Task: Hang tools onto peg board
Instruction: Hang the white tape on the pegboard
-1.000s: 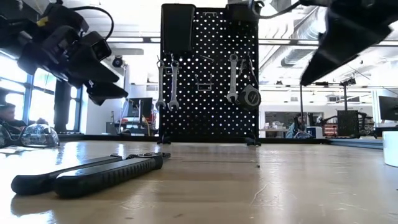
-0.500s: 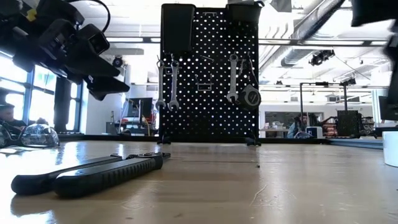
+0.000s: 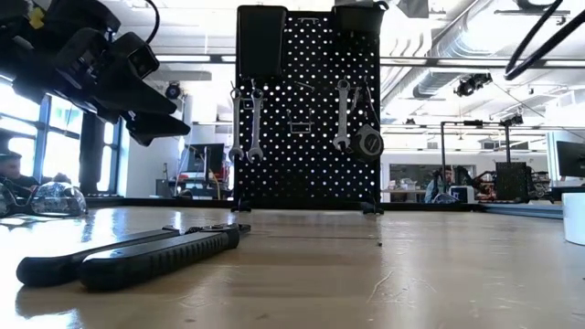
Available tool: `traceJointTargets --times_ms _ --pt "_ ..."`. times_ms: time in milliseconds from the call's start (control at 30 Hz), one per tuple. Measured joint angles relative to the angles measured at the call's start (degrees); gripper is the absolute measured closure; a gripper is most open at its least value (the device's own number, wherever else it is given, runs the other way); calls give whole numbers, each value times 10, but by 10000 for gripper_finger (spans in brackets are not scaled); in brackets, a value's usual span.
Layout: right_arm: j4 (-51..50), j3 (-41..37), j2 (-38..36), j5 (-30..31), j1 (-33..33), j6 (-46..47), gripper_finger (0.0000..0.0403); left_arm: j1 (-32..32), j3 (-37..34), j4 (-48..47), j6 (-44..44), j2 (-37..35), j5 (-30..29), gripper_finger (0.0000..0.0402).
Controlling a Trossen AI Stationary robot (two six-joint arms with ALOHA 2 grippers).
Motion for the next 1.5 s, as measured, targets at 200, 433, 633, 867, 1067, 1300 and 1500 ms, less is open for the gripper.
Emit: traceJointTargets --times_ms 200,433,633,867,1067,1300,1500 --pt "-32 0 19 -3 11 56 192 -12 0 5 9 0 -6 156" --pt "-12 0 54 -17 8 91 192 -28 0 18 20 0 -8 156" --pt "-12 0 72 -19 8 178 192 -37 0 30 39 0 -9 156" --pt "-10 0 98 -43 8 211 192 -44 -6 34 55 0 -9 156" --pt "21 0 117 38 -21 205 192 -44 -31 68 54 0 -10 156" --pt "79 0 142 109 -74 130 210 -44 -38 85 41 0 -10 156" --pt "142 0 161 132 -140 -8 252 -44 -38 86 34 0 -11 156"
